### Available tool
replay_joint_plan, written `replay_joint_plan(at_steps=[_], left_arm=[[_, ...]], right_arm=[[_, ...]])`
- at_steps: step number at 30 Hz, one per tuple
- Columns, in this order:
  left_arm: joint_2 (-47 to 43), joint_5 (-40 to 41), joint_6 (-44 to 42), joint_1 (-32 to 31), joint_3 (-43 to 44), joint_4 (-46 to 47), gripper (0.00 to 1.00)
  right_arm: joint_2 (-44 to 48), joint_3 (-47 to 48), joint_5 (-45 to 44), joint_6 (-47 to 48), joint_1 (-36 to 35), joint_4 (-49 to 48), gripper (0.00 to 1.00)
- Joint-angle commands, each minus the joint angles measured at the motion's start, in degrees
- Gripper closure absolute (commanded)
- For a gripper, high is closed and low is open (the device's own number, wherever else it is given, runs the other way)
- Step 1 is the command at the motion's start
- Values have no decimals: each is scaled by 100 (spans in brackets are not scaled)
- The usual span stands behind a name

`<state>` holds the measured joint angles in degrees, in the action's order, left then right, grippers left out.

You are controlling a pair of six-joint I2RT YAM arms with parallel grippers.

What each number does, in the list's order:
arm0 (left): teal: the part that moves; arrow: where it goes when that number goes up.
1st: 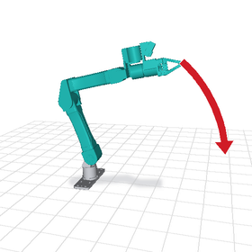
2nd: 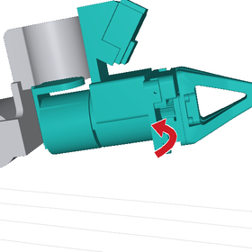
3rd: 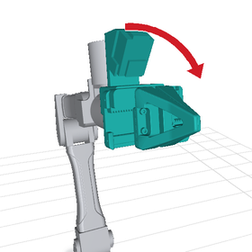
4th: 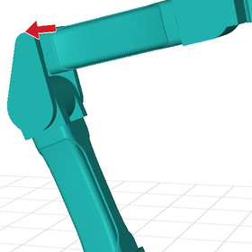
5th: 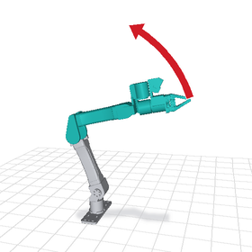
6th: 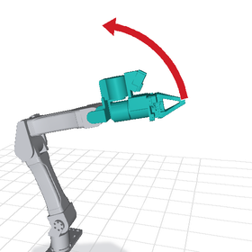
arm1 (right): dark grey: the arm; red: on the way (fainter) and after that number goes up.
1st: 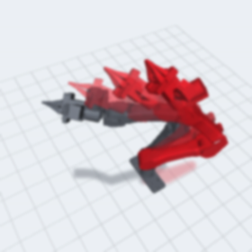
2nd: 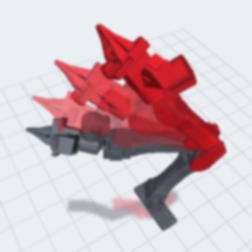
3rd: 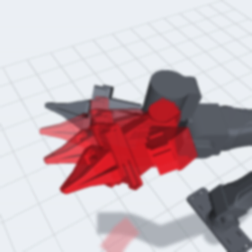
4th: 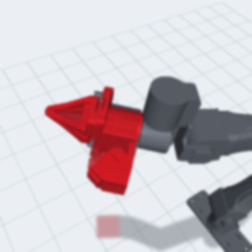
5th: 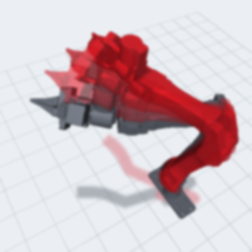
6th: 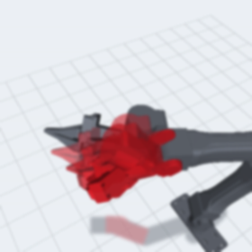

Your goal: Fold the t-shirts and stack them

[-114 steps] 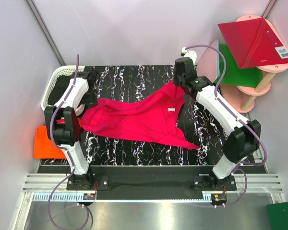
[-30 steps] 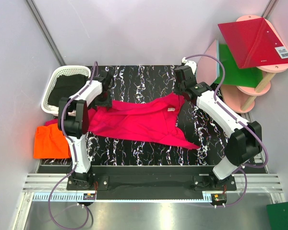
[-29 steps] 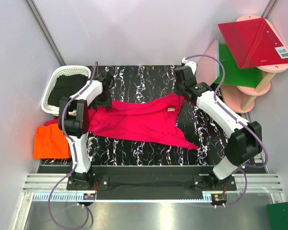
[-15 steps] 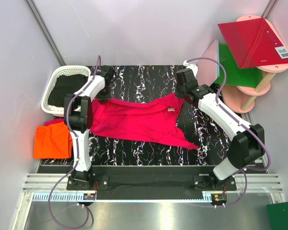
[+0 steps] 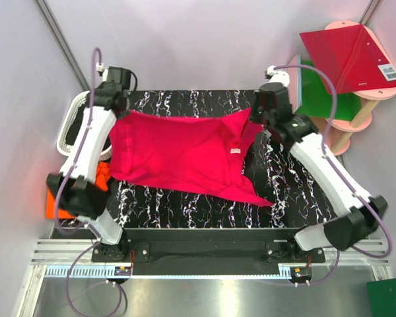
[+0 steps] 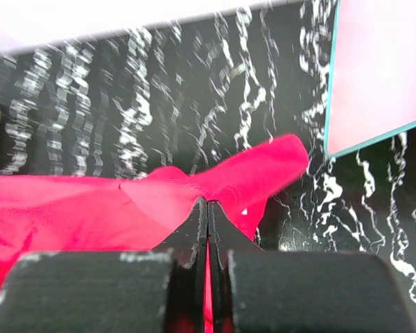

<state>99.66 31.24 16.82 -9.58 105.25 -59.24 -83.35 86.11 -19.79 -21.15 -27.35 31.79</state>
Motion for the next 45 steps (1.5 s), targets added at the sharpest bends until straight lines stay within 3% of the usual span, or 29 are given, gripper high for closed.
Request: replay_joint_plan(at_steps=[1,8,13,17,23,28,32,37,41,42,44,45], left_arm=[[-1464,312,321,18,-521,-44,100],[-4291,49,463,0,-2095,18,100],[-5499,49,611,-281,-2070,-263,100],[-6185,-109,639,-272,-1283,-237,100],[-6003,-277,225,-272,-191,-53,100],[-5248,-469,129,-298,-347,334,100],[-4168,-1286,146,-298,-480,563,100],[-3489,-1298,137,-298,-662,590,100],[-3409,-1147,190,-298,-1252,537,100],[-3400,-1086,242,-298,-1348,467,100],[-3435,-936,330,-298,-1647,458,100],[-3435,-901,357,-298,-1727,449,100]], right_arm=[[986,311,89,330,-42,195,100],[2567,117,353,392,-358,1125,100],[3123,538,511,322,-394,1654,100],[3377,1231,731,410,-394,1813,100],[3343,1980,802,681,-385,1620,100],[3133,1384,-189,1287,-376,761,100],[2545,874,-473,1543,-385,100,100],[1553,339,553,886,-385,229,100],[796,38,2511,735,-393,941,84],[672,-6,3177,735,-394,1073,67],[408,-164,3577,857,-498,1373,54],[294,-208,3848,945,-569,1478,41]])
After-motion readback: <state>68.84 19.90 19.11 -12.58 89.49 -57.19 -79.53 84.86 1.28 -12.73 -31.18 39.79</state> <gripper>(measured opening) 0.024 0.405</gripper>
